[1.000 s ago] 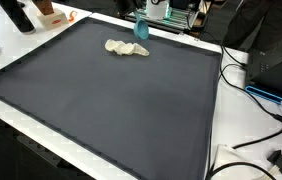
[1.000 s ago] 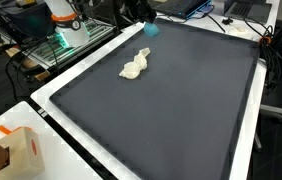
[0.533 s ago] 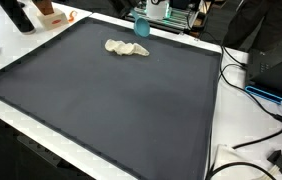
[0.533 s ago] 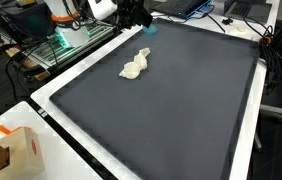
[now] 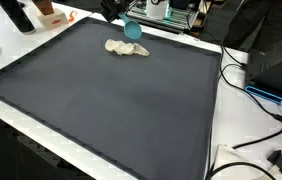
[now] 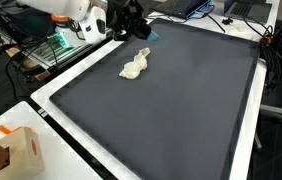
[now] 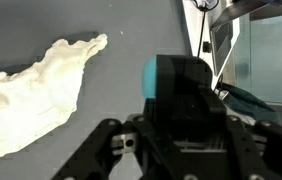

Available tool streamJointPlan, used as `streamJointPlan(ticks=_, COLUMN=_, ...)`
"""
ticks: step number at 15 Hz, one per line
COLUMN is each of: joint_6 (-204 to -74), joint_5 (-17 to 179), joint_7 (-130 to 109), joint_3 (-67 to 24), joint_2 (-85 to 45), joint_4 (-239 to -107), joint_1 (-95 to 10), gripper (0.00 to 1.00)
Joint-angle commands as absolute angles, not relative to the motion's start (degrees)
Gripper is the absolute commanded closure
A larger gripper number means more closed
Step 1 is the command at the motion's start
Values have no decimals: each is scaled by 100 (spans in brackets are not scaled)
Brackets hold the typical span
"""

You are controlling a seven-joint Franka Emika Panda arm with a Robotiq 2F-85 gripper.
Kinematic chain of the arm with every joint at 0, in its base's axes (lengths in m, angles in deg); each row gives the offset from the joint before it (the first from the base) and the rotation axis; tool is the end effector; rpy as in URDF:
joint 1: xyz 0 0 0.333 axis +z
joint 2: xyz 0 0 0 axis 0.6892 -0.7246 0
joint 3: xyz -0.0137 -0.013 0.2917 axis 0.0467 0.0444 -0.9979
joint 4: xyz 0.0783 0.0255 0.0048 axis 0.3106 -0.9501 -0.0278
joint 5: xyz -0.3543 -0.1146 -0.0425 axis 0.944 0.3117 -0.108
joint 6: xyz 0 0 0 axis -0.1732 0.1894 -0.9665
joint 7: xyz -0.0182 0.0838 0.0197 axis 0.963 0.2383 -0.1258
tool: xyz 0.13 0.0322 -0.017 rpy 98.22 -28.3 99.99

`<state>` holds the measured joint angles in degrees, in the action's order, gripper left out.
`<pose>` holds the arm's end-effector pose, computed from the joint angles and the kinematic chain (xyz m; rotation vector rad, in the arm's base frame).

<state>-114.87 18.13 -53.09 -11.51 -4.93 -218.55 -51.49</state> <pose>0.4368 -0.0867 0.2703 -2.1434 0.4156 -0.0378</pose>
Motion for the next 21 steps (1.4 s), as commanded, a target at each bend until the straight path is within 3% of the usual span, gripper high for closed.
streamJointPlan(ticks=1, joint_6=-11363, joint_5=1438, joint_7=-5386, joint_3=-1212, joint_2=-977, joint_4=-21581, joint_1=-5377, gripper=75)
streamJointPlan(ticks=11, joint_6=-11099, joint_5=1116, joint_7=-5422, joint_3=-1204, joint_2=-1854, joint_4=-21154, joint_1=-5763, gripper=75)
streamJointPlan(ticks=21, joint_6=-11056, joint_5=1373, joint_7=-3484, joint_3=-1153, joint_2=-2424, joint_4=-20804, joint_1=-5863, gripper=75)
